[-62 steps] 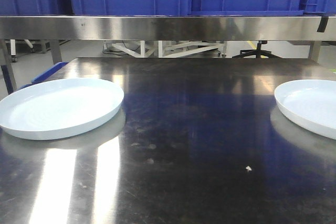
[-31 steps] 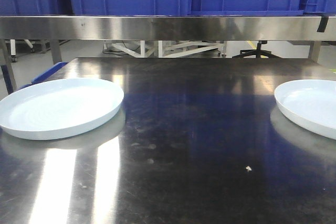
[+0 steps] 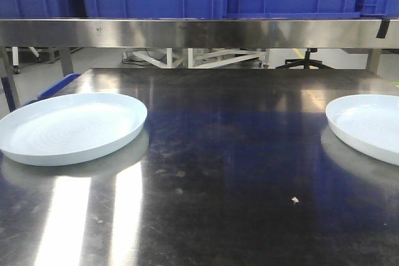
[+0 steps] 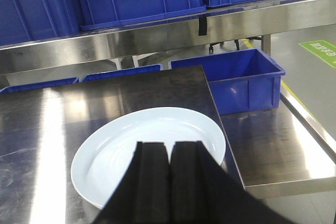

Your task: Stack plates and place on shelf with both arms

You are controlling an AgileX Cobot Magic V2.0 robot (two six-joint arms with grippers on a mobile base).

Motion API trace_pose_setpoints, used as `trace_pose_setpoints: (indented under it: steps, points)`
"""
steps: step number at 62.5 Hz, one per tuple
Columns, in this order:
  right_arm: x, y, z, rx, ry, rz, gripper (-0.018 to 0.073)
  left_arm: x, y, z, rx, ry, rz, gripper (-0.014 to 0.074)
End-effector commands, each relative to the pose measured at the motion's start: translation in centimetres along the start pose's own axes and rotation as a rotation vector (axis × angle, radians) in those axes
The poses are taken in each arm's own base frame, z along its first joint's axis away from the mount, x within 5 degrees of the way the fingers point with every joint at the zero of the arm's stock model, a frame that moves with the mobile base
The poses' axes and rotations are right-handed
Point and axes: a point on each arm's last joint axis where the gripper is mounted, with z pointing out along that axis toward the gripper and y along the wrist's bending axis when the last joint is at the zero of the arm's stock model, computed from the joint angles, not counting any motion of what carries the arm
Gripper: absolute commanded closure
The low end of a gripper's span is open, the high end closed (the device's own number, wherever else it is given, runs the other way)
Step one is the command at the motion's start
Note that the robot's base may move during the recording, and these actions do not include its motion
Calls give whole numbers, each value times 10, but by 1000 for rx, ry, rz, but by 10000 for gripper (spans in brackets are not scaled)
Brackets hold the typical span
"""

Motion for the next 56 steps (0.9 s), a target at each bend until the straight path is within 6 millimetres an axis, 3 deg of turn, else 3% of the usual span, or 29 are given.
trace_pose_setpoints:
  steps: [1, 10, 15, 22, 56]
  points:
    - [-8, 2, -2, -22, -100, -5, 539, -49, 1, 11, -20, -2, 29, 510]
    - [-8, 2, -2, -22, -100, -5, 539, -74, -2, 51, -36, 132, 46, 510]
    - [-8, 2, -2, -22, -100, -5, 539, -74, -5, 71, -28, 193, 47, 510]
    - [-8, 2, -2, -22, -100, -5, 539, -70, -10, 84, -6, 236, 26, 510]
    - [-8, 2, -2, -22, -100, -5, 539, -74, -14, 93, 24, 189, 11, 510]
